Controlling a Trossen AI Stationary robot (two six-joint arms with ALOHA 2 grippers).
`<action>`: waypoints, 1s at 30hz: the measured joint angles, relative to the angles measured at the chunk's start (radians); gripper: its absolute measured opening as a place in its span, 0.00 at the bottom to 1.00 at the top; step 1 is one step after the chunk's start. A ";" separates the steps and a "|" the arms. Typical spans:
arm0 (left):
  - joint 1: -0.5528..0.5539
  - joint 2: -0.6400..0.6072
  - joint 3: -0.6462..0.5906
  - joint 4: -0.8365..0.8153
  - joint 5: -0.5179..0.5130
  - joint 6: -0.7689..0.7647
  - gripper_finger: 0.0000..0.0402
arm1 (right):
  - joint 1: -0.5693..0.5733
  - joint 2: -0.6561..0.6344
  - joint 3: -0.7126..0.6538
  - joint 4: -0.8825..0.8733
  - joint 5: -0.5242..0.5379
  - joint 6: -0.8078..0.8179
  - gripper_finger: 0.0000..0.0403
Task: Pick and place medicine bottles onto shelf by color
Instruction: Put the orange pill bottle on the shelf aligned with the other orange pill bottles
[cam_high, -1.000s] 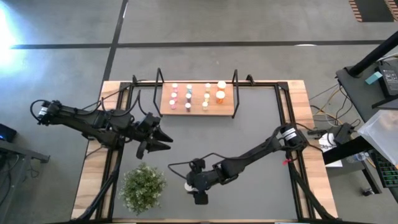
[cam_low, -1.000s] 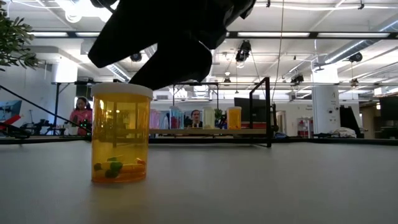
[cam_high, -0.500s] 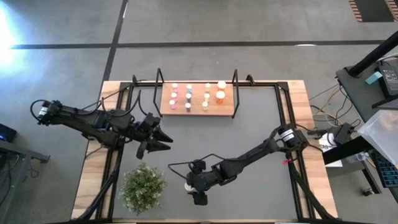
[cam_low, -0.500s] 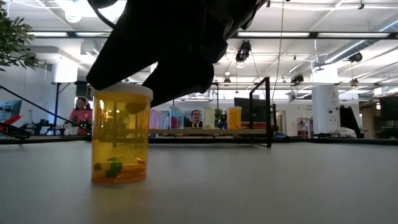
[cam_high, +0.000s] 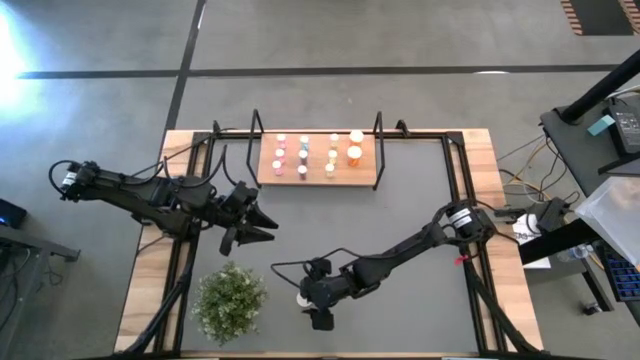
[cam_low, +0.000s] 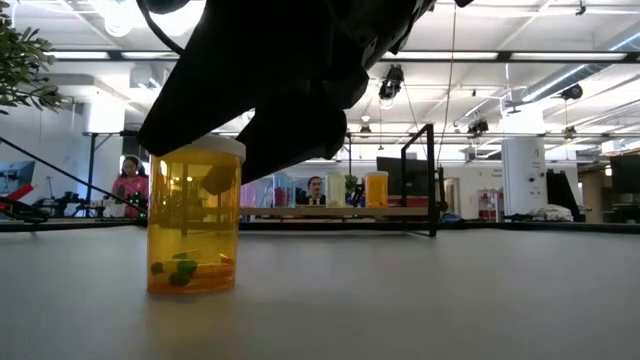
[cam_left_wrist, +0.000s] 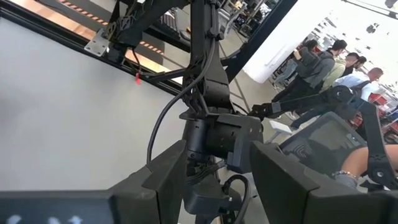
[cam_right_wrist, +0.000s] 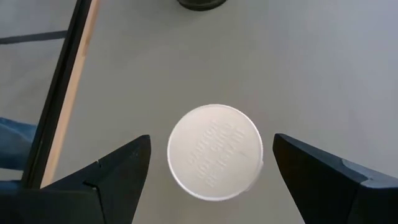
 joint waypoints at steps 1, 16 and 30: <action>0.000 0.000 0.000 0.000 0.000 0.000 0.40 | 0.000 0.000 0.000 0.000 0.000 -0.003 0.81; 0.000 0.000 0.000 0.000 0.001 0.000 0.40 | 0.000 0.000 -0.013 -0.008 0.003 -0.016 0.62; 0.000 0.000 -0.001 0.002 -0.001 0.000 0.40 | -0.009 -0.042 -0.013 -0.073 0.003 -0.032 0.47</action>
